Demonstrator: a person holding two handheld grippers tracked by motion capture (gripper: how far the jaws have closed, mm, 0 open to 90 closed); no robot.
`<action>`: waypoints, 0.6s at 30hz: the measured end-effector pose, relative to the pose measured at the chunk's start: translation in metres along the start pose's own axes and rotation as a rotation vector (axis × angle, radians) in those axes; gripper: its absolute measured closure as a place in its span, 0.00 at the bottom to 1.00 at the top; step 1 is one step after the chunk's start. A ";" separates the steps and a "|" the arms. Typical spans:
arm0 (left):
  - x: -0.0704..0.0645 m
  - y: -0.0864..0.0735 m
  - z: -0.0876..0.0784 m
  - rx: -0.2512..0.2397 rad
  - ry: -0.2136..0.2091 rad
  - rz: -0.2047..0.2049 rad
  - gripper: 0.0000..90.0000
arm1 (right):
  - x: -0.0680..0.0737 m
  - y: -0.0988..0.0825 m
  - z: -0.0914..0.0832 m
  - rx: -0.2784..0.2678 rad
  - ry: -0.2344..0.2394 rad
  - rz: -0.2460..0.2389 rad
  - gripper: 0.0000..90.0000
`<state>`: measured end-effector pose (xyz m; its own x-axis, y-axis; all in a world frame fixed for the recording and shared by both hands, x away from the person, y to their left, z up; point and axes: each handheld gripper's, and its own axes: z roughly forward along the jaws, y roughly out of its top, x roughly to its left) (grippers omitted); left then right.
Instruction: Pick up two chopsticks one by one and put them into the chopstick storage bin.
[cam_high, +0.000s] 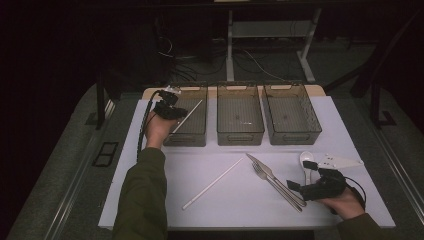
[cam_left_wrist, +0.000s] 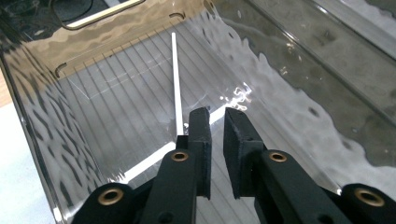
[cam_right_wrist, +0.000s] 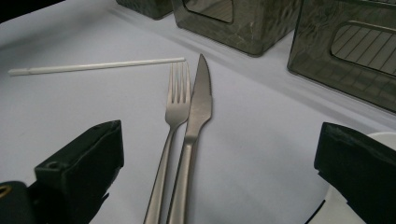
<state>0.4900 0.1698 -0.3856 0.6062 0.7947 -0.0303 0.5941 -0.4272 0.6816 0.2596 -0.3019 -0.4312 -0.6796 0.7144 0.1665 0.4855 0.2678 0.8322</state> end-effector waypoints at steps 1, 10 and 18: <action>0.000 0.000 -0.001 -0.005 -0.004 -0.002 0.88 | 0.000 0.000 0.000 0.000 0.000 0.000 0.02; -0.005 0.005 -0.021 -0.069 -0.051 -0.001 0.73 | 0.000 0.000 0.000 0.000 -0.002 0.001 0.02; -0.015 0.007 -0.045 -0.116 -0.120 0.025 0.53 | 0.001 0.000 0.000 0.001 -0.003 0.001 0.02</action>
<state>0.4612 0.1743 -0.3472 0.6831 0.7242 -0.0945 0.5170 -0.3882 0.7629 0.2591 -0.3015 -0.4309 -0.6773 0.7169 0.1654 0.4866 0.2678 0.8316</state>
